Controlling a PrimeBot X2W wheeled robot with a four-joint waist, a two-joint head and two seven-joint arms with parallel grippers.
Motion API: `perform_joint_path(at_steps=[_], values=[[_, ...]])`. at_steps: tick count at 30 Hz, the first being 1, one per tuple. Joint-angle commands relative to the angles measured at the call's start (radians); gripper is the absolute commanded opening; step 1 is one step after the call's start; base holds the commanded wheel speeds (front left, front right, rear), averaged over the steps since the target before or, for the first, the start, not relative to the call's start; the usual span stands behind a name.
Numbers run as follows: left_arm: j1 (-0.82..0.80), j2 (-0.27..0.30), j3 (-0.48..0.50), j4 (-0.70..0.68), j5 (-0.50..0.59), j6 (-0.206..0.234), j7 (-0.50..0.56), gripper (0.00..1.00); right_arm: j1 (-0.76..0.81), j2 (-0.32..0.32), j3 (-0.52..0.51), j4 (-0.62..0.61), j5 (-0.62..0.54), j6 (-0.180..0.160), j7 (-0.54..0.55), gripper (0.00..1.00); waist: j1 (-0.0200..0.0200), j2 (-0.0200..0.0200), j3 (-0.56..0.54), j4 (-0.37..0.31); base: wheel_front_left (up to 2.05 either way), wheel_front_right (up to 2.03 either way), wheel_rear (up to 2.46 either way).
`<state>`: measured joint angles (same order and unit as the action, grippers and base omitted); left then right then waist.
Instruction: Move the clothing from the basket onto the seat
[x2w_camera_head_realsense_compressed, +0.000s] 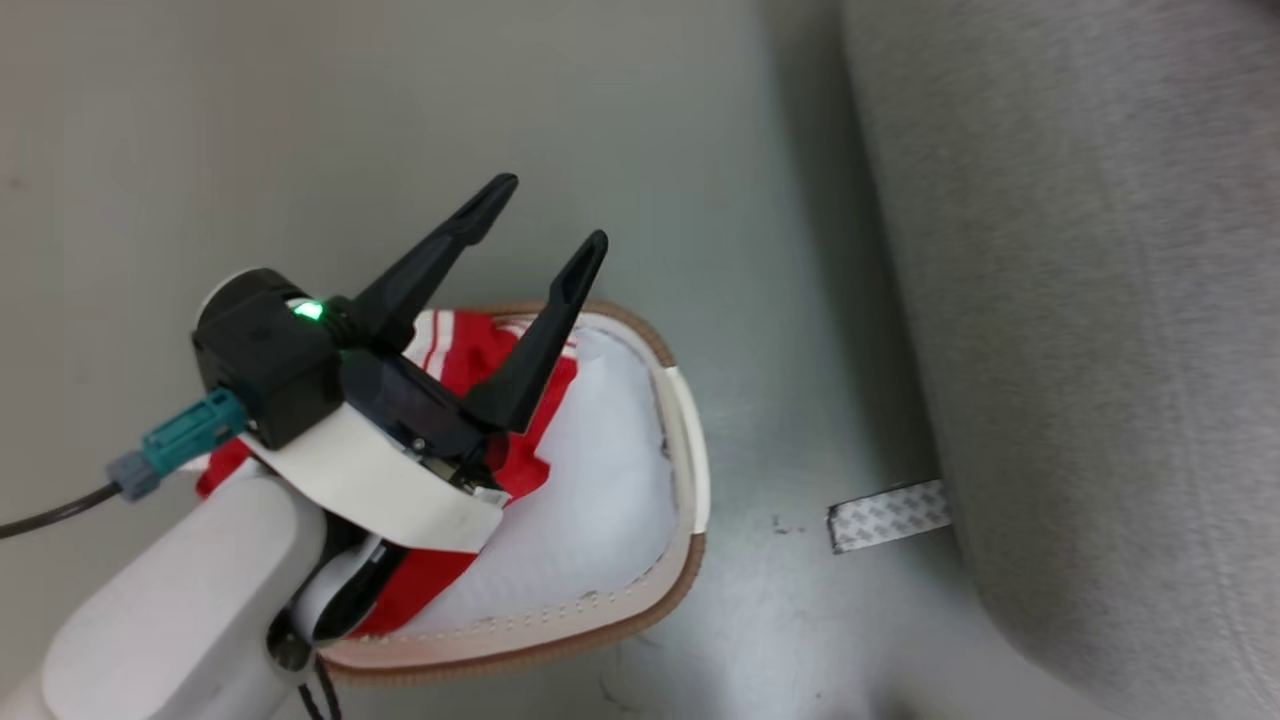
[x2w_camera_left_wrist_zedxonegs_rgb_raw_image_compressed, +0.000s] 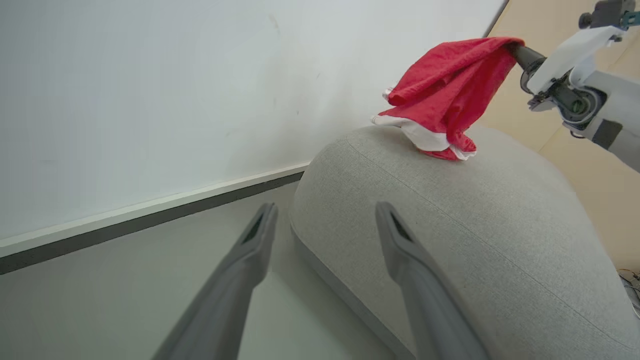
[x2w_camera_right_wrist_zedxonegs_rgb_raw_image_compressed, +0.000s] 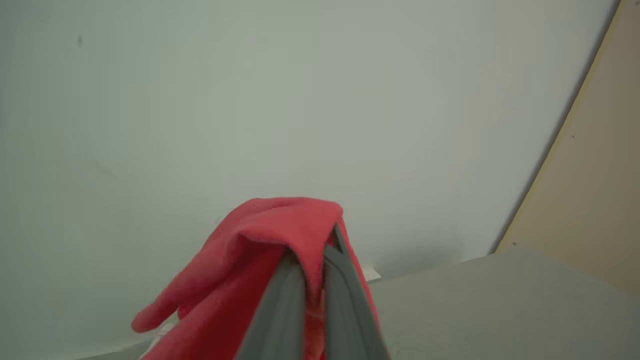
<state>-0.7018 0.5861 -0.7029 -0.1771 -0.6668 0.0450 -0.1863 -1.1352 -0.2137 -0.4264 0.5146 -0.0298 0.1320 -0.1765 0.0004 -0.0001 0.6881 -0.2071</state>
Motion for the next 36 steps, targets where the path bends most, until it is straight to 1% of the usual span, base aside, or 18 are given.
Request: perform_joint_path(at_steps=[1, 5, 6, 7, 8, 9, 11, 14, 17, 19, 21, 23, 26, 27, 31, 36], values=[[0.003, -0.001, 0.003, 0.009, 0.002, -0.001, -0.012, 1.0, 0.007, 0.006, -0.05, 0.027, -0.048, -0.002, -0.001, 0.0, -0.0004, 0.0001, 0.048, 0.053, 0.0, 0.0, 0.0], [0.031, -0.012, 0.007, 0.037, -0.011, 0.0, -0.036, 1.0, 0.068, 0.03, -0.191, 0.093, -0.165, -0.002, -0.004, 0.0, -0.0004, 0.0001, 0.038, 0.07, 0.0, 0.0, 0.0], [0.041, -0.014, 0.011, 0.045, -0.017, 0.003, -0.041, 1.0, 0.079, 0.043, -0.222, 0.101, -0.184, -0.002, -0.012, 0.03, -0.0004, 0.0001, 0.031, 0.07, 0.0, 0.0, 0.0], [0.052, -0.015, 0.016, 0.051, -0.02, 0.005, -0.048, 1.0, 0.089, 0.055, -0.241, 0.11, -0.206, -0.002, -0.019, 0.18, -0.0004, 0.0001, 0.023, 0.068, 0.0, 0.0, 0.0], [0.062, -0.014, 0.021, 0.059, -0.023, 0.006, -0.051, 1.0, 0.095, 0.065, -0.256, 0.115, -0.225, -0.002, -0.027, 0.4, -0.0004, 0.0001, 0.014, 0.065, 0.0, 0.0, 0.0], [0.072, -0.011, 0.025, 0.064, -0.026, 0.007, -0.055, 1.0, 0.104, 0.072, -0.276, 0.117, -0.238, -0.002, -0.035, 1.0, -0.0004, 0.0001, 0.005, 0.061, 0.0, 0.0, 0.0], [0.085, -0.009, 0.033, 0.073, -0.03, 0.009, -0.06, 1.0, 0.12, 0.089, -0.294, 0.13, -0.277, -0.002, -0.044, 1.0, -0.0004, 0.0001, -0.013, 0.055, 0.0, 0.0, 0.0], [0.11, -0.015, 0.046, 0.089, -0.029, 0.015, -0.068, 1.0, 0.14, 0.106, -0.261, 0.14, -0.308, -0.002, -0.058, 1.0, -0.0004, 0.0001, -0.052, 0.046, 0.0, 0.0, 0.0], [0.149, -0.017, 0.069, 0.104, -0.037, 0.017, -0.073, 1.0, 0.174, 0.106, -0.197, 0.138, -0.329, -0.002, -0.074, 1.0, -0.0004, 0.0001, -0.106, 0.033, 0.0, 0.0, 0.0], [0.183, -0.025, 0.092, 0.119, -0.041, 0.021, -0.078, 1.0, 0.199, 0.11, -0.143, 0.126, -0.312, -0.002, -0.082, 1.0, -0.0004, 0.0001, -0.158, 0.027, 0.0, 0.0, 0.0], [0.225, -0.041, 0.125, 0.127, -0.048, 0.023, -0.079, 1.0, 0.231, 0.102, -0.076, 0.106, -0.286, -0.002, -0.086, 1.0, -0.0004, 0.0001, -0.212, 0.028, 0.0, 0.0, 0.0], [0.267, -0.067, 0.174, 0.126, -0.037, 0.026, -0.079, 1.0, 0.273, 0.09, -0.014, 0.069, -0.241, -0.002, -0.089, 1.0, -0.0004, 0.0001, -0.267, 0.037, 0.0, 0.0, 0.0], [0.34, -0.111, 0.259, 0.132, -0.011, 0.029, -0.079, 1.0, 0.355, 0.074, 0.079, -0.022, -0.177, -0.002, -0.088, 1.0, -0.0004, 0.0001, -0.346, 0.055, 0.0, 0.0, 0.0], [0.34, -0.111, 0.259, 0.132, -0.011, 0.029, -0.079, 1.0, 0.355, 0.074, 0.079, -0.022, -0.177, -0.002, -0.088, 1.0, -0.0004, 0.0001, -0.346, 0.055, 0.0, 0.0, 0.0], [0.437, -0.179, 0.377, 0.145, 0.031, 0.032, -0.078, 1.0, 0.493, 0.056, 0.183, -0.148, -0.095, -0.002, -0.087, 1.0, -0.0004, 0.0001, -0.446, 0.084, 0.0, 0.0, 0.0], [0.552, -0.258, 0.49, 0.158, 0.118, 0.027, -0.078, 1.0, 0.681, 0.063, 0.26, -0.262, -0.035, -0.002, -0.087, 1.0, -0.0004, 0.0001, -0.549, 0.124, 0.0, 0.0, 0.0]])
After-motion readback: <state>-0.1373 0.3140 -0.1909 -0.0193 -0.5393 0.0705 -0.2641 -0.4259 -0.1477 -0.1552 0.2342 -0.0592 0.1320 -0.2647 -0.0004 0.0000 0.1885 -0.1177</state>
